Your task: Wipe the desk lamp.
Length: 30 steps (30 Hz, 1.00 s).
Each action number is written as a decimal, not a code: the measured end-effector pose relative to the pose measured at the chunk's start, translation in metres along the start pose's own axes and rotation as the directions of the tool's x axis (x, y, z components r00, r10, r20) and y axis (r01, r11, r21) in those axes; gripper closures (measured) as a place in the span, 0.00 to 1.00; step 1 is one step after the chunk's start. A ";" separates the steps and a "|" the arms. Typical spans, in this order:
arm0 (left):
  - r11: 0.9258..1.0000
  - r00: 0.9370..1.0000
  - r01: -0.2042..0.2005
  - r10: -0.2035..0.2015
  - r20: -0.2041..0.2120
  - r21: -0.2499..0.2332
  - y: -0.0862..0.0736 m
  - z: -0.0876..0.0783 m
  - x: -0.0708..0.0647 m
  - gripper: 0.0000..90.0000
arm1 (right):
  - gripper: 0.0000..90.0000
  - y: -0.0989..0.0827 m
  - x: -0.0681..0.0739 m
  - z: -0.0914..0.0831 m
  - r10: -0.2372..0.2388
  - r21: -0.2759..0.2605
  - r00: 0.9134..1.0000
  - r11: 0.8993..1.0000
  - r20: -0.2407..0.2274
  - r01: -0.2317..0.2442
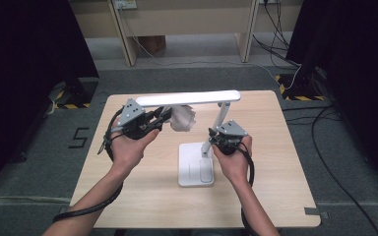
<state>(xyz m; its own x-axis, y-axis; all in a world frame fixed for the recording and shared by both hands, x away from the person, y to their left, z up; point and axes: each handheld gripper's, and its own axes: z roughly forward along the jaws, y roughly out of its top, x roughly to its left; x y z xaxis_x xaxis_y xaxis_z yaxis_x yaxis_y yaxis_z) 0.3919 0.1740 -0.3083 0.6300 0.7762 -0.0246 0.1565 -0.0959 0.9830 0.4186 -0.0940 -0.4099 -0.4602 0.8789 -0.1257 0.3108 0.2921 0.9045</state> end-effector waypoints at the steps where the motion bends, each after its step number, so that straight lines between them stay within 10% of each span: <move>1: 1.000 1.000 -0.005 0.005 0.003 0.004 0.001 0.002 -0.002 0.84 | 0.70 0.000 0.000 0.000 0.000 0.001 1.000 1.000 -0.001 0.000; 30: 0.997 0.997 -0.074 0.074 -0.010 -0.009 0.002 0.025 -0.023 0.84 | 0.69 -0.004 0.003 -0.003 0.007 -0.006 1.000 1.000 0.001 -0.007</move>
<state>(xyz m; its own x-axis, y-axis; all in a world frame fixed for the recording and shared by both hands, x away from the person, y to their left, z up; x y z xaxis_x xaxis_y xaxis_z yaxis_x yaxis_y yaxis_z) 0.3961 0.1403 -0.3106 0.6319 0.7735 0.0498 0.1025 -0.1471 0.9838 0.4139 -0.0939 -0.4131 -0.4572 0.8813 -0.1194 0.3095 0.2835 0.9077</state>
